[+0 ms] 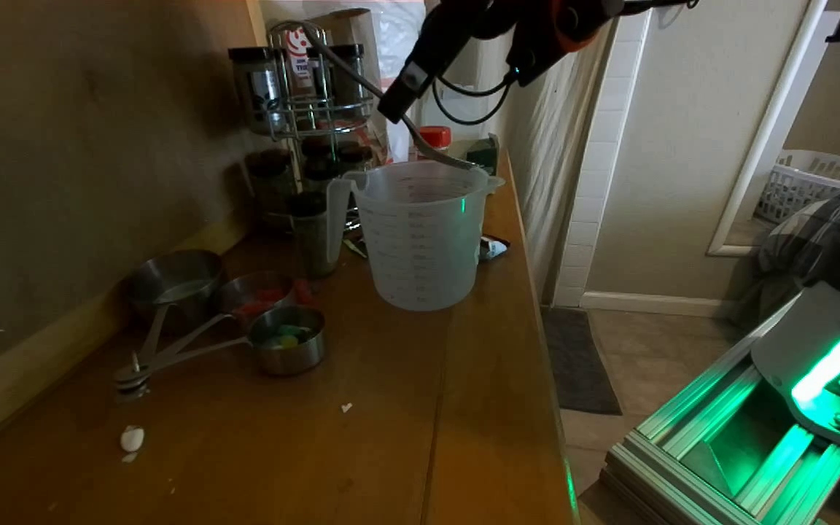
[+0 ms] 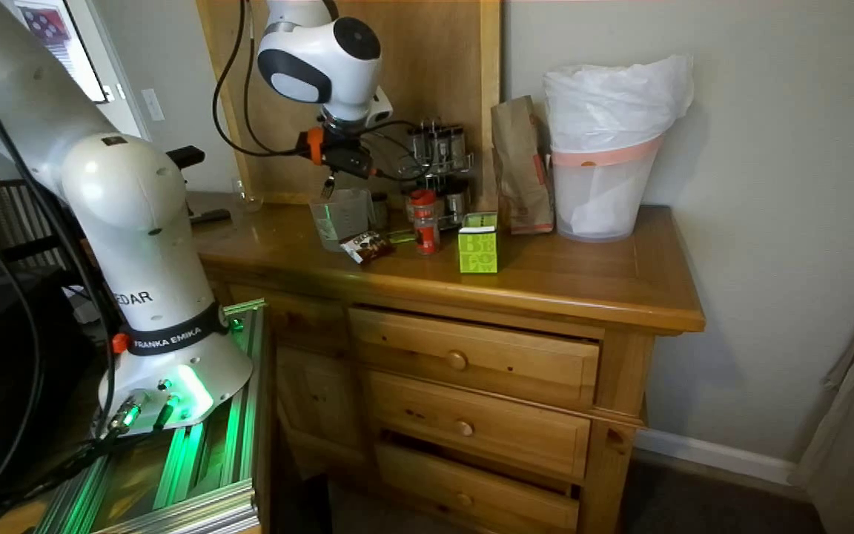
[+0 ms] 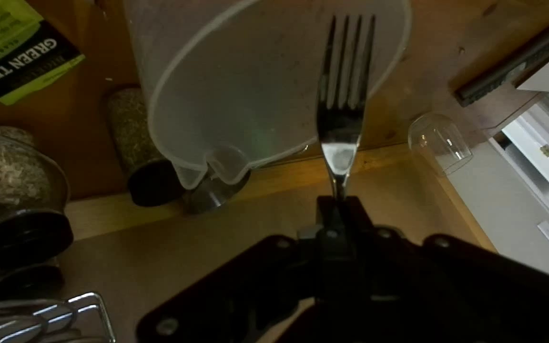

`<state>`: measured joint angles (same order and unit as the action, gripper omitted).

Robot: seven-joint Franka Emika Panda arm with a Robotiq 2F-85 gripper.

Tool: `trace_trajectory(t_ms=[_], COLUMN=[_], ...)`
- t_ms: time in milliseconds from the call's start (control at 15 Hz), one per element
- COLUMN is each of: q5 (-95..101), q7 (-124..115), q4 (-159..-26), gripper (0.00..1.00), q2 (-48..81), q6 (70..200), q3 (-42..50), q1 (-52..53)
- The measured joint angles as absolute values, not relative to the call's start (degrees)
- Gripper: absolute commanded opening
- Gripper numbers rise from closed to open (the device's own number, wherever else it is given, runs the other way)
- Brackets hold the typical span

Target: Pick up the fork, then put it in the jug

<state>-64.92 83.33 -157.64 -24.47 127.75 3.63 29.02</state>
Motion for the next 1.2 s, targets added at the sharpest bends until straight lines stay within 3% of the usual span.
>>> trace_trajectory(t_ms=[267, 333, 467, 1000, 1200], q5=[-67.0, -67.1, -67.1, -67.1, -66.8], q7=[86.8, 87.2, 87.5, 87.6, 88.1], q4=[-157.6, -157.6, -157.6, -157.5, -156.9], gripper=[0.02, 0.32, 0.37, 0.94, 1.00], q2=[-21.7, -21.4, -21.0, -20.8, -22.7], q6=[128.2, 128.3, 128.4, 127.7, 122.6], q3=[-3.0, -4.3, -6.3, -8.5, -8.1], q1=[23.1, 22.1, 20.5, 18.1, 17.5])
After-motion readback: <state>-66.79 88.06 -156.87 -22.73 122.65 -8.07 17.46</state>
